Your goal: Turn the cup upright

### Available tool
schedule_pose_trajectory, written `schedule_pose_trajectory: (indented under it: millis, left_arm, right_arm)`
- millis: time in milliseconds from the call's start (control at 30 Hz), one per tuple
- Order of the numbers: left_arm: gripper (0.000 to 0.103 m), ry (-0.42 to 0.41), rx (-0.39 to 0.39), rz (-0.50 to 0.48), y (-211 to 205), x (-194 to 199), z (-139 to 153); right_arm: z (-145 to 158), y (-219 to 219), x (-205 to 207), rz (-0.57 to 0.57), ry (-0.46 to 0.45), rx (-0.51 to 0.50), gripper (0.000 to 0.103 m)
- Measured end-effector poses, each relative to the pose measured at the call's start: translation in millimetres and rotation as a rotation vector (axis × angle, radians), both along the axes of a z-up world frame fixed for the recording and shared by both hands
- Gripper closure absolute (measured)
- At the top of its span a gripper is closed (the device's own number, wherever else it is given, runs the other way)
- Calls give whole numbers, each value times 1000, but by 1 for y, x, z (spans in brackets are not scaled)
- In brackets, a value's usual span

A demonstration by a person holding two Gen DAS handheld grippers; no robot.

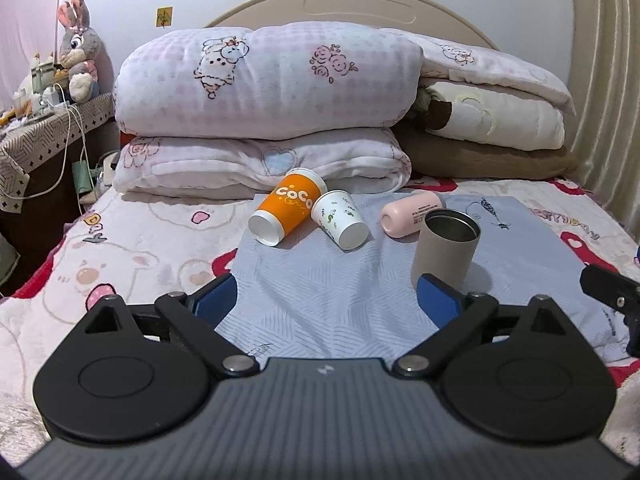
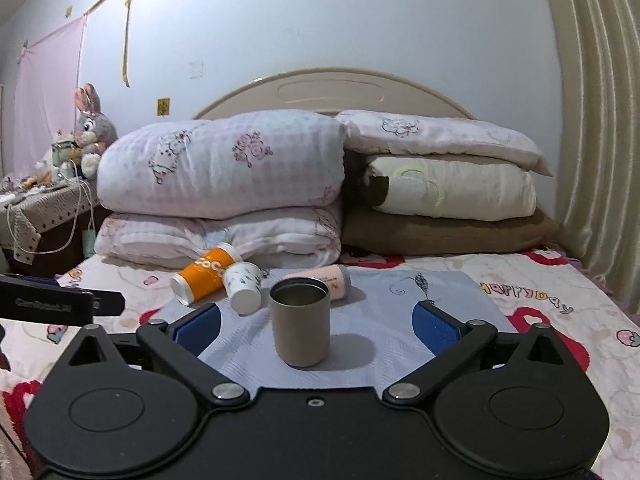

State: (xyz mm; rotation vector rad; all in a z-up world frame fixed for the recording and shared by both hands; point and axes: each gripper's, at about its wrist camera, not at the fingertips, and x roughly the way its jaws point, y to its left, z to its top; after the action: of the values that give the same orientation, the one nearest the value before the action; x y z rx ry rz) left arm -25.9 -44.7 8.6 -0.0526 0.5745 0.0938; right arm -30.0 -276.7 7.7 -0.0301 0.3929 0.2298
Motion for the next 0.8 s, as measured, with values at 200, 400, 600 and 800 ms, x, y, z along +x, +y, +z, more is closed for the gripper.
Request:
schedule_pose_trajectory:
  millis: [200, 400, 600, 800]
  left_arm:
    - [0, 17, 11, -9, -3, 2, -4]
    - [0, 38, 31, -10, -6, 1, -6]
    - [0, 80, 48, 5, -7, 5, -9]
    - [0, 84, 60, 9, -6, 5, -9]
  right_arm:
    - [-2, -1, 3, -29, 18, 20, 0]
    - [-3, -2, 5, -46, 26, 13, 0]
    - [0, 0, 6, -62, 35, 8, 0]
    - [3, 0, 10, -95, 61, 9, 0]
